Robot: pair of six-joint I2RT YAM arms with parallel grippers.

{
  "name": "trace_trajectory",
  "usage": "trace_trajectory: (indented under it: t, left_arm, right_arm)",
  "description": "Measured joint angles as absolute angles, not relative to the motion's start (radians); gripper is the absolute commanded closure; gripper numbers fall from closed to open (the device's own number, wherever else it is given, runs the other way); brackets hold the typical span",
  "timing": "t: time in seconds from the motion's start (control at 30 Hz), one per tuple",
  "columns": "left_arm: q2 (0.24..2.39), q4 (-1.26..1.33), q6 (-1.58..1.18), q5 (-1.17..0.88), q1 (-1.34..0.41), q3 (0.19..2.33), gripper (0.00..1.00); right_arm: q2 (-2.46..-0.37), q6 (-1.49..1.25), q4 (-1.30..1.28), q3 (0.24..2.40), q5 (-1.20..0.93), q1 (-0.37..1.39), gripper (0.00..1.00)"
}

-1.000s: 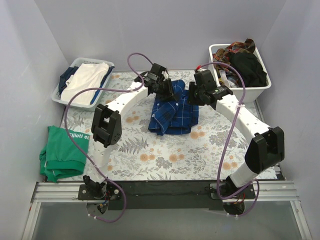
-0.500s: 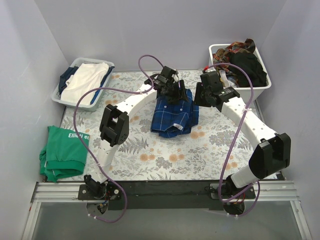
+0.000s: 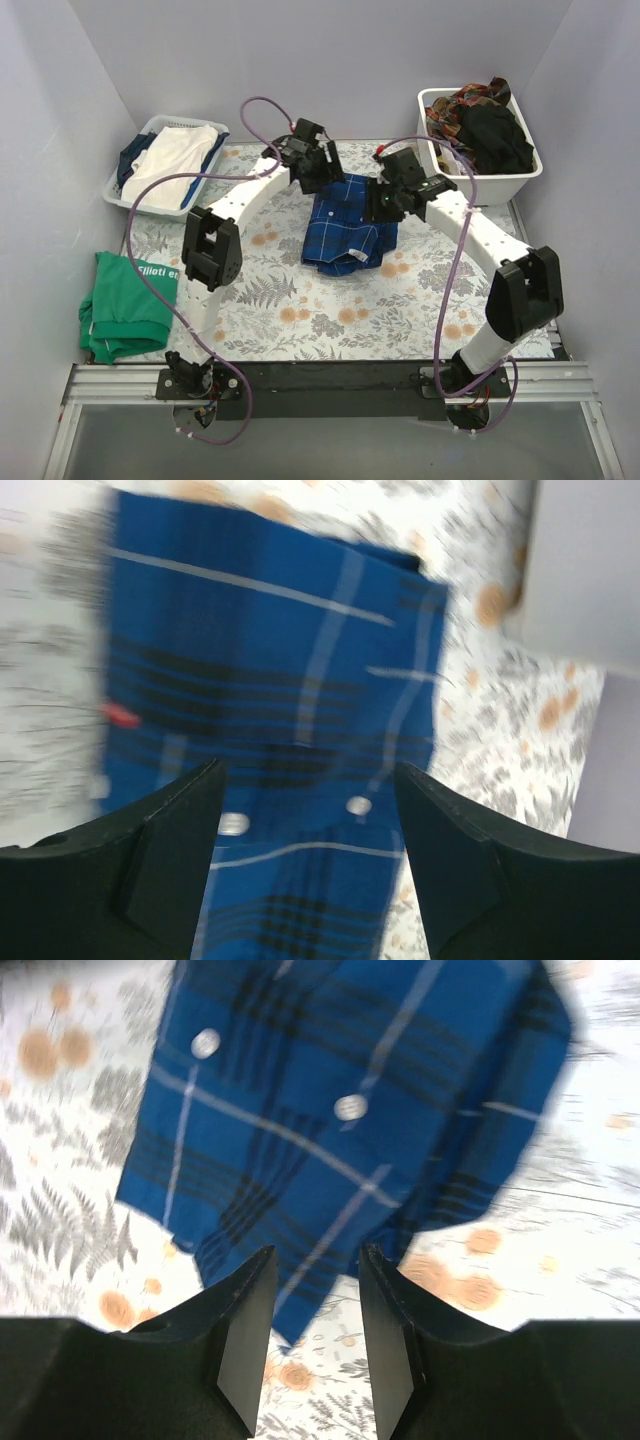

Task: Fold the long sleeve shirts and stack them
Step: Fold the shirt

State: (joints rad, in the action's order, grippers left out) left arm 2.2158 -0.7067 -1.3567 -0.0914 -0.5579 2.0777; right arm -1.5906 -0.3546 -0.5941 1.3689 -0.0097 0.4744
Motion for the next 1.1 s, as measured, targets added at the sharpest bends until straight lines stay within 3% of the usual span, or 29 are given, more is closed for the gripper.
trace_trajectory:
  t: [0.3,0.73,1.1]
  left_arm:
    - [2.148,-0.733,-1.353,-0.036,-0.34,2.02,0.32]
    - [2.151,-0.71,-1.291,-0.167,-0.382,2.009,0.32]
    - [2.213,-0.637,-1.18,-0.35,-0.409,2.045,0.31]
  right_arm:
    - [-1.732,-0.333,-0.579,1.374,-0.131,0.556,0.51]
    - [-1.737,-0.336,-0.586,1.156,-0.047,0.527,0.57]
    - [-1.734,-0.339,-0.604,1.09,0.019,0.466,0.59]
